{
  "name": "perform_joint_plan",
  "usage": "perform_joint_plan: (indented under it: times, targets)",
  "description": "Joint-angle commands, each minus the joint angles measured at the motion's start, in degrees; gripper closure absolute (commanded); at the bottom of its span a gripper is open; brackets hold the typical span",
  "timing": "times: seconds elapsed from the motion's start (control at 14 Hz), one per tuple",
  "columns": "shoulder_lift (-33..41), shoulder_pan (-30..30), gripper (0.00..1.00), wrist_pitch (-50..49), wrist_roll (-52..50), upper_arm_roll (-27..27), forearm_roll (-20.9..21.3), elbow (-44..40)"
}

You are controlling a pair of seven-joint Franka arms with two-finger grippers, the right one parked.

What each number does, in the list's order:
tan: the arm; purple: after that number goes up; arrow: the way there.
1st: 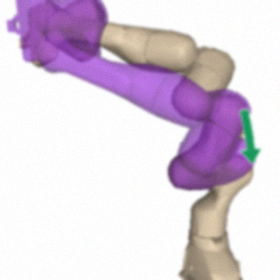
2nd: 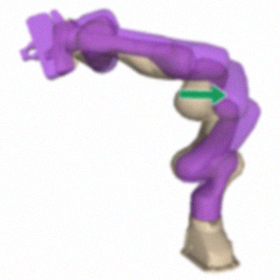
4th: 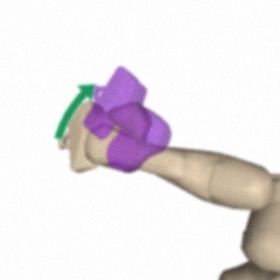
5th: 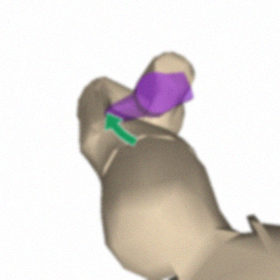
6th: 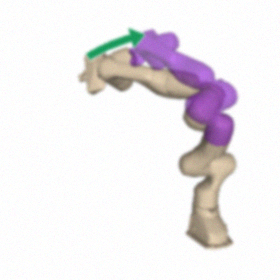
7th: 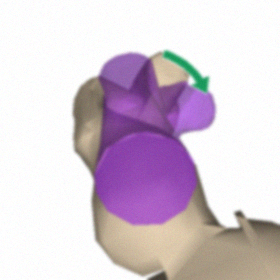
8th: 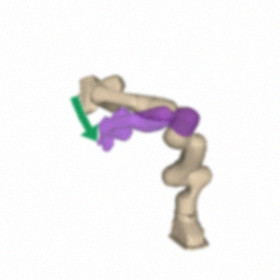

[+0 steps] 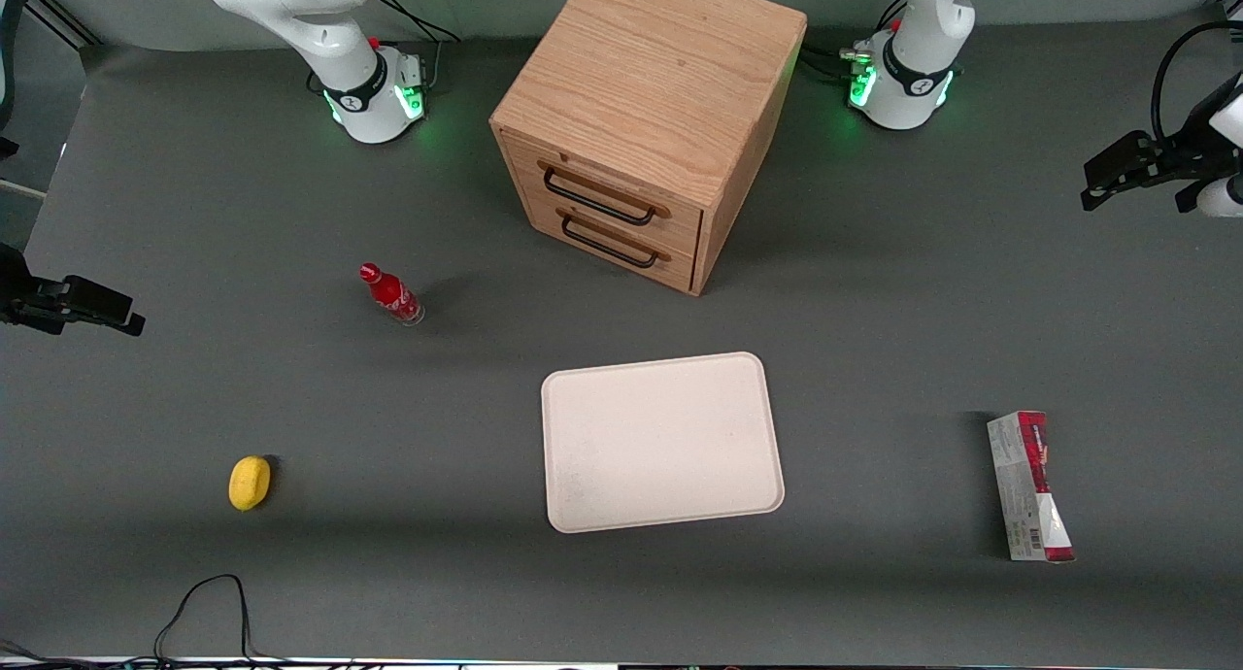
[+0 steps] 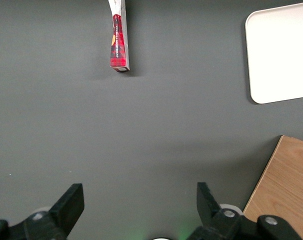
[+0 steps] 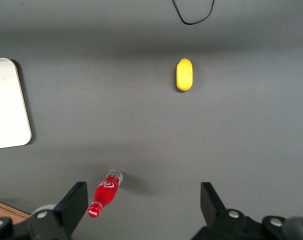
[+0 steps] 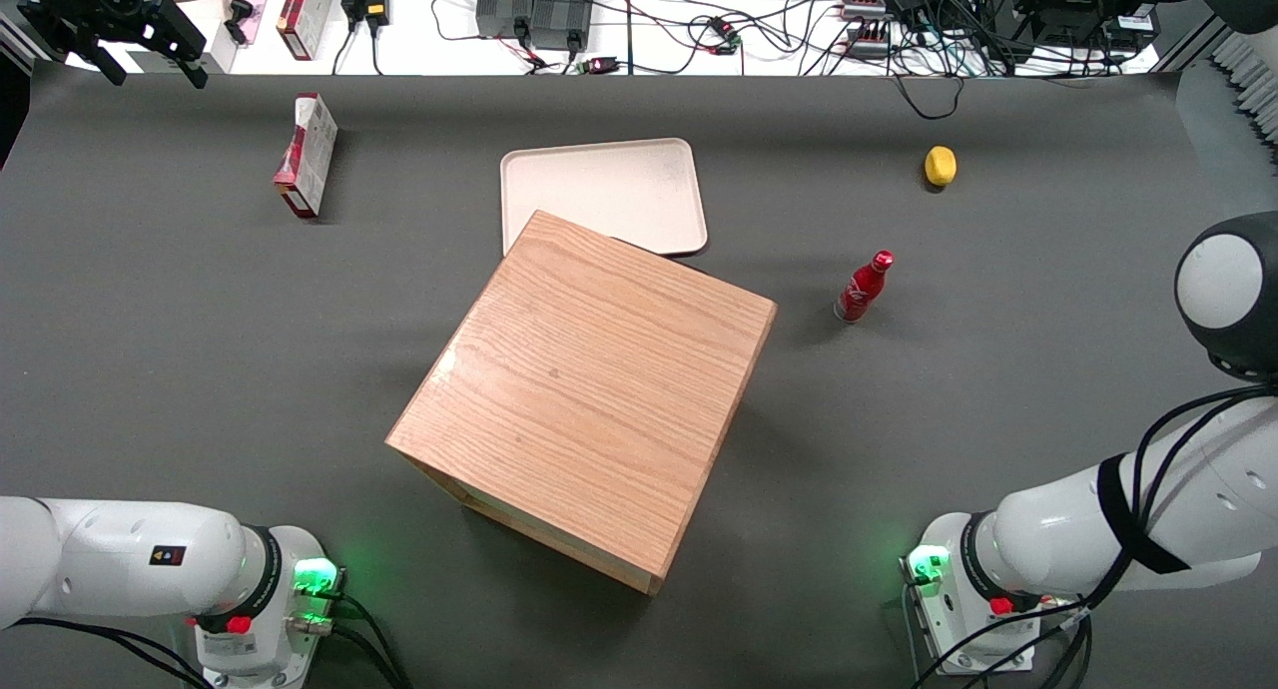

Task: Place red cookie box on tray
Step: 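Move the left gripper down over the red-and-white cookie box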

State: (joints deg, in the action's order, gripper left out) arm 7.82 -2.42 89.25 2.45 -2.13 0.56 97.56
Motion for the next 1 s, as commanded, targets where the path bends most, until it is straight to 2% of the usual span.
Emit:
perform_joint_plan:
  times: [0.0, 0.43, 0.79, 0.93]
  targets:
    - [0.4, 0.7, 0.0, -1.7, 0.2, 0.6, 0.1, -0.9]
    - [-4.8, 0.8, 0.0, 2.5, 0.5, 0.3, 0.9, -1.0]
    - [-22.0, 2.1, 0.0, 7.4, 0.7, -0.2, 2.9, -12.7]
    - [-29.0, 1.9, 0.0, 12.6, 0.6, -1.8, 2.9, -16.0]
